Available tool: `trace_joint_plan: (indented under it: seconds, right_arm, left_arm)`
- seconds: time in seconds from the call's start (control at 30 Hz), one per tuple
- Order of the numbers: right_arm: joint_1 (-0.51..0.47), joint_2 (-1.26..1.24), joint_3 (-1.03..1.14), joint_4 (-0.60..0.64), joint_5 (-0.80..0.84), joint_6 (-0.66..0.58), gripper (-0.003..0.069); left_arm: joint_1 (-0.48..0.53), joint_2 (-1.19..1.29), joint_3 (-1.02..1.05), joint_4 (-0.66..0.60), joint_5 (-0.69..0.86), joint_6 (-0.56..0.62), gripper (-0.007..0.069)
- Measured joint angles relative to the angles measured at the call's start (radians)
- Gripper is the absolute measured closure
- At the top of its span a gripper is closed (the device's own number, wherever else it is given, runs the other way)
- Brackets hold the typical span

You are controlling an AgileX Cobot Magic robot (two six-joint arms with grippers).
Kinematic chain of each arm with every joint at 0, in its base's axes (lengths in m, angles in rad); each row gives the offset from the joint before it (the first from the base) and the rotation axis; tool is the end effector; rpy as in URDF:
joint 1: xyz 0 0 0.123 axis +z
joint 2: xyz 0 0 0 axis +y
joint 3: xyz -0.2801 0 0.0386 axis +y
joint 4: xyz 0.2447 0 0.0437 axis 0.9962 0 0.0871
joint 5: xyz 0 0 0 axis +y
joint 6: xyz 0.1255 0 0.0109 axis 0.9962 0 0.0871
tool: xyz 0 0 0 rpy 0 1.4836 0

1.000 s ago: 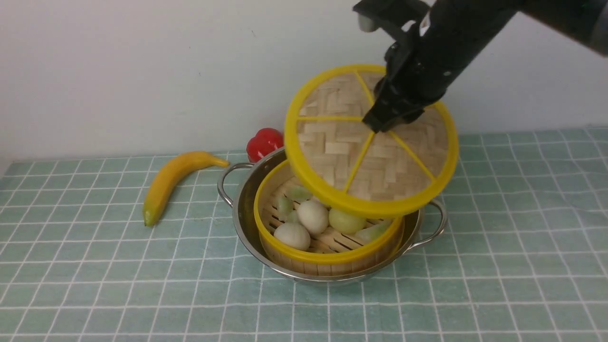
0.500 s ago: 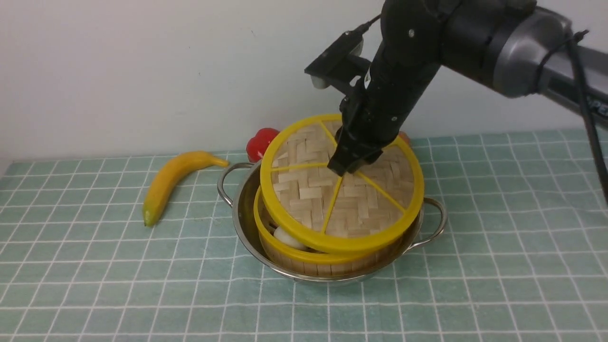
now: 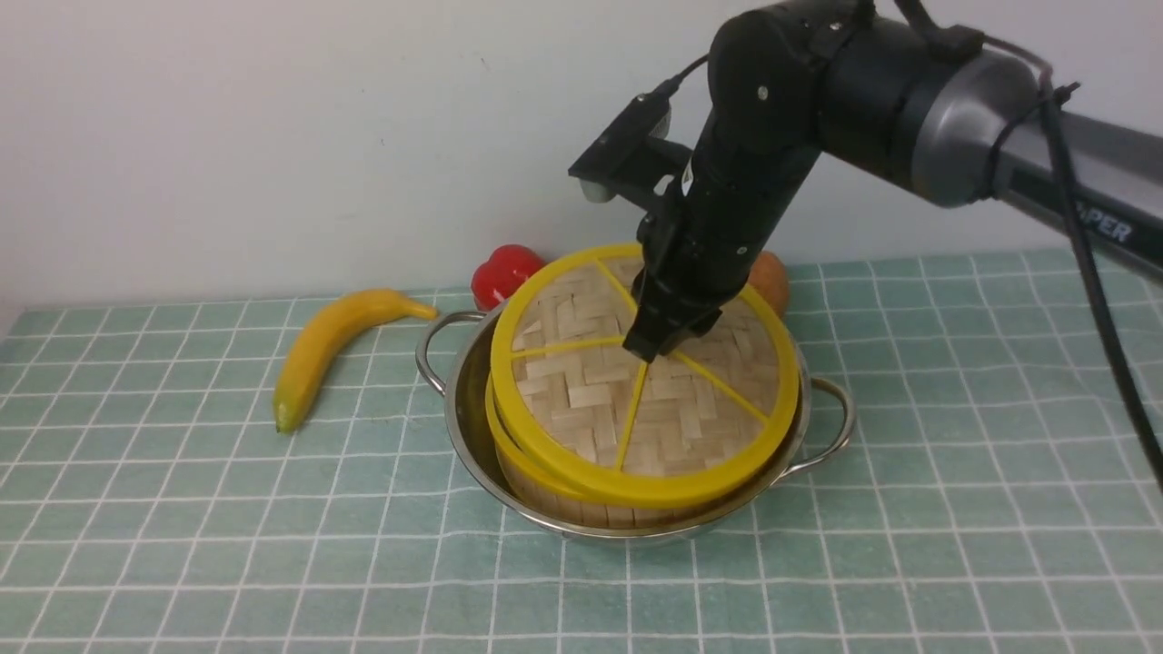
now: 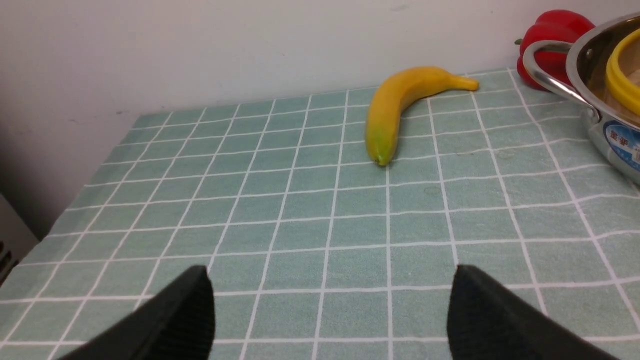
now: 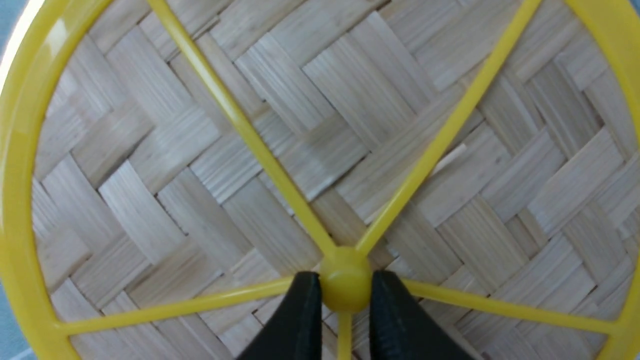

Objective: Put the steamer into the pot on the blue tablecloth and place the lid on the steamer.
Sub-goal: 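Place the bamboo steamer lid onto the steamer basket in the pot with the right gripper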

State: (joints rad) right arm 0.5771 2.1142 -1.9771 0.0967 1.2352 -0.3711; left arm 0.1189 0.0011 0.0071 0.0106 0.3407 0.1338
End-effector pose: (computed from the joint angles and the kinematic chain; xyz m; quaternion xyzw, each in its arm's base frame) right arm 0.3807 0.2615 0.2323 -0.4431 0.8838 0.0618 0.1366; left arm 0.0860 0.0107 0.1709 0.0088 0.7933 0.0811 0.6034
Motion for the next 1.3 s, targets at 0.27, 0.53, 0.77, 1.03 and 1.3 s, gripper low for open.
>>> trace_joint_plan:
  seconds: [0.27, 0.53, 0.77, 1.03, 1.3]
  right_arm:
    - [0.0, 0.0, 0.0, 0.025, -0.019, -0.05, 0.0524]
    - [0.0, 0.0, 0.0, 0.025, -0.061, -0.081, 0.0524]
    - [0.0, 0.001, 0.0, 0.025, -0.063, -0.082, 0.0524]
    - [0.0, 0.004, 0.0, 0.025, -0.087, -0.082, 0.0524]
    - [0.0, 0.004, 0.0, 0.03, -0.097, -0.083, 0.0524]
  left_arm:
    - [0.0, 0.0, 0.0, 0.0, 0.0, 0.0, 0.0046]
    - [0.0, 0.0, 0.0, 0.0, 0.0, 0.0, 0.0046]
    - [0.0, 0.0, 0.0, 0.0, 0.0, 0.0, 0.0046]
    - [0.0, 0.0, 0.0, 0.0, 0.0, 0.0, 0.0046]
    - [0.0, 0.0, 0.0, 0.0, 0.0, 0.0, 0.0046]
